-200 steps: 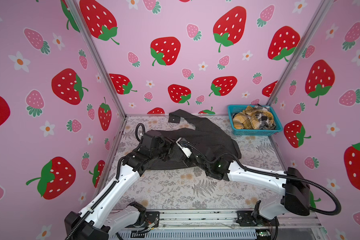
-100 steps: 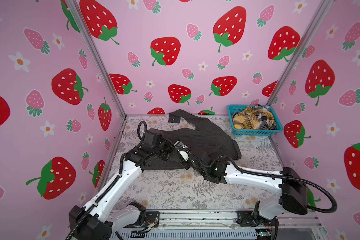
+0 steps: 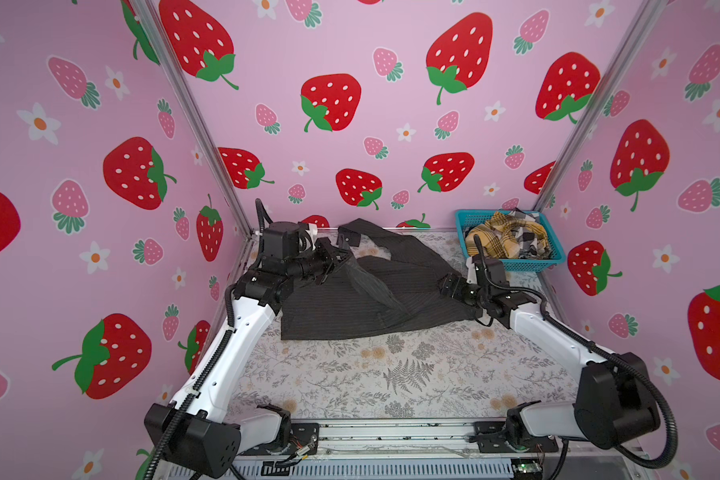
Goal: Fold and stack the long sleeve shirts
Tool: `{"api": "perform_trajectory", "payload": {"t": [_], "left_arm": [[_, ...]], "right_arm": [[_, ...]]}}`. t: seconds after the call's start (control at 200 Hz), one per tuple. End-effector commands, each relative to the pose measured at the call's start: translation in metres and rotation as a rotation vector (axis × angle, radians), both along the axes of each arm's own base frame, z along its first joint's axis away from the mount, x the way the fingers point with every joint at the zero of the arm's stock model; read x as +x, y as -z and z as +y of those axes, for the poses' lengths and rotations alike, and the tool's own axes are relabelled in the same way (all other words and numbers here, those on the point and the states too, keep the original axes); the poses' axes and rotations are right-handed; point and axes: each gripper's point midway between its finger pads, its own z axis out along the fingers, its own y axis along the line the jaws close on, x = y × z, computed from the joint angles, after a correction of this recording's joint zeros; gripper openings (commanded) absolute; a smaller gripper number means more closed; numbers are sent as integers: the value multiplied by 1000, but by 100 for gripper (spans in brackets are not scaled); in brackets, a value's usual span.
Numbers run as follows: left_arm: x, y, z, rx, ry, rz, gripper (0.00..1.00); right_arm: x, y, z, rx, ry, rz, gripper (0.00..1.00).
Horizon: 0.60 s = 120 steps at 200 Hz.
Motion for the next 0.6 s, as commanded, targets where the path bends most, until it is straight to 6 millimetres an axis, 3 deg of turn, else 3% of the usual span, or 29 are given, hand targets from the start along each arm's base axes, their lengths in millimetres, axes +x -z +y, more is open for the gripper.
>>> {"api": "perform_trajectory", "payload": {"t": [0.0,0.225,0.295,0.385,0.595], "left_arm": [[-19,-47,-2,21,103,-202,0],[-27,-64,24,-29,6,-261,0],[-26,-67,23,-54,6,-254,0],[-24,-72,20,-91,14,-260,0],[-23,-71,19,-102,19,-255,0]], "right_arm": [[-14,-4,30,335,-51,160,92],[-7,19,36,417,5,232,85],[-6,26,39,428,10,249,79],[-3,36,41,430,18,272,78],[18,51,46,445,42,279,67]]}}
